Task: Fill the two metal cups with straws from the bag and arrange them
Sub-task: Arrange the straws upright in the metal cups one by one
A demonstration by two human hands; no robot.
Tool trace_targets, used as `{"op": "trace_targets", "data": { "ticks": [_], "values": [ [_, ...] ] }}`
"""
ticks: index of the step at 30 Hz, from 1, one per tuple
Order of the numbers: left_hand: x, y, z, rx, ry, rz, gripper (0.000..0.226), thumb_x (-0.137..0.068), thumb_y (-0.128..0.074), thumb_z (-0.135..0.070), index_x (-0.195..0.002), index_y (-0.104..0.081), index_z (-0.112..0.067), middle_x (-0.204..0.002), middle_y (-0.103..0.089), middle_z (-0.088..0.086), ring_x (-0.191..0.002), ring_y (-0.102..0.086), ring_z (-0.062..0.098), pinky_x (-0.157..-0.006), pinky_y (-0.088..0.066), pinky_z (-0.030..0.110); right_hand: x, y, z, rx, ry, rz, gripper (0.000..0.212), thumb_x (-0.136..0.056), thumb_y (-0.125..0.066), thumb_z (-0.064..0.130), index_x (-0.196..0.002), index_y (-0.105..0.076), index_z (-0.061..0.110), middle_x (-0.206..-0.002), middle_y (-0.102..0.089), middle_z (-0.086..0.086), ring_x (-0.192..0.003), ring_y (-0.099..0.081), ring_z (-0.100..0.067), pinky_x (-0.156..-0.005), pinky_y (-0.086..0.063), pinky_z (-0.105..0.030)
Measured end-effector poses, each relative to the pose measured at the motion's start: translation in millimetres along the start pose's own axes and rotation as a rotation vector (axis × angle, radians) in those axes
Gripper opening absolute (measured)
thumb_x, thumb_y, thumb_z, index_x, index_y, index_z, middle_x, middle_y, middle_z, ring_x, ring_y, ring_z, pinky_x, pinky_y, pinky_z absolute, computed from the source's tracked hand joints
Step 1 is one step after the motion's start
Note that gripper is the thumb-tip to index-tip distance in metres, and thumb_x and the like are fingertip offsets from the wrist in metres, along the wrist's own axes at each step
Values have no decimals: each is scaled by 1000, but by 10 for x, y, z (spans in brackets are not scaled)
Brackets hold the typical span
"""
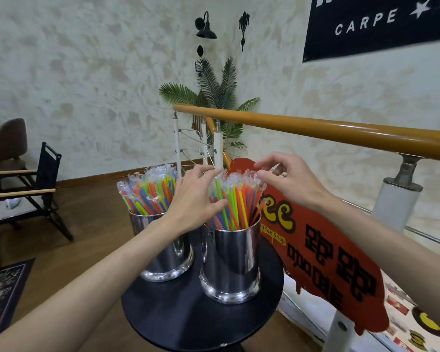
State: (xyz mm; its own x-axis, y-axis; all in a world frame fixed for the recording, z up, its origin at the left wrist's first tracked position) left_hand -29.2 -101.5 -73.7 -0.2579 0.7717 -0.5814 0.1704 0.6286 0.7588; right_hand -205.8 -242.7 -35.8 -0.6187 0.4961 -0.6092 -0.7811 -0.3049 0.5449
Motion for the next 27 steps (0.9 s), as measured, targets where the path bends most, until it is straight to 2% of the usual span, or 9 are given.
{"op": "trace_targets", "data": {
  "ticks": [3,6,9,11,14,17,20,22,27],
  "values": [
    [61,-18,12,-10,-20,81,60,-91,-67,-44,-145,-51,-24,-153,-39,-1,-140,-32,18,-114,-24,42,22,-6,-151,76,-83,-17,16,-96,-63,12,-107,-70,22,-99,-68,3,-75,-57,-9,-68,-48,-21],
    [100,-18,28,-3,-27,165,62,-93,-65,-45,-148,-48,-25,-157,-34,0,-144,-27,18,-118,-20,45,56,-58,-314,125,-214,105,40,-93,-57,-4,-125,-59,21,-118,-62,-2,-90,-61,-7,-70,-48,-18],
    [112,2,41,10,-47,188,74,-89,-63,-60,-153,-40,-28,-161,-28,1,-146,-24,18,-121,-22,50,112,-146,-360,24,-316,326,75,-84,-64,-13,-146,-40,22,-139,-51,-1,-118,-59,-18,-84,-56,-29],
    [132,17,39,13,-54,177,94,-82,-59,-75,-158,-26,-33,-164,-18,0,-150,-18,18,-121,-19,49,150,-206,-351,-98,-349,457,85,-81,-68,-12,-148,-34,29,-144,-47,5,-131,-50,-16,-90,-52,-28],
    [202,69,20,-24,-83,131,115,-69,-51,-91,-160,-7,-37,-167,-1,-5,-153,-6,17,-122,-15,47,184,-268,-346,-189,-348,558,88,-81,-71,-7,-148,-34,35,-146,-48,13,-137,-44,-10,-101,-42,-29],
    [297,92,-1,-38,-82,183,124,-62,-59,-91,-159,0,-40,-167,6,-6,-154,-2,17,-123,-18,47,207,-294,-348,-244,-321,613,87,-83,-69,-10,-148,-36,38,-140,-58,18,-129,-55,-3,-102,-44,-26],
    [352,60,4,-23,-65,273,125,-62,-70,-81,-158,1,-44,-165,10,-13,-154,-5,16,-117,-31,46,232,-289,-323,-266,-278,639,82,-85,-66,-12,-145,-41,38,-136,-63,16,-123,-63,-9,-100,-51,-29],
    [340,43,33,21,-61,281,124,-62,-75,-77,-157,-2,-46,-162,11,-19,-153,-6,15,-115,-38,53,243,-268,-304,-269,-258,632,78,-86,-67,-11,-143,-44,36,-136,-64,14,-121,-65,-14,-104,-52,-36],
    [283,35,127,108,-69,250,127,-55,-79,-74,-157,-9,-48,-161,19,-21,-155,2,16,-115,-36,58,222,-189,-390,-244,-297,601,74,-77,-83,10,-139,-50,33,-133,-66,-1,-112,-71,-26,-107,-48,-53]
  ]
}}
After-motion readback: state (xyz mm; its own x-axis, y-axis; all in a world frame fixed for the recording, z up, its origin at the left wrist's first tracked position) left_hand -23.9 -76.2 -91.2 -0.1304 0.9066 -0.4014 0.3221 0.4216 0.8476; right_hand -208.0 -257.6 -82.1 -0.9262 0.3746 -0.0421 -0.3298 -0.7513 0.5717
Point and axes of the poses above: each hand's wrist, its own x-axis away from the middle knuckle, its own y-axis out of the back of the hand, z = x × y, the point moved 3 cm from there along -x, towards the middle knuckle
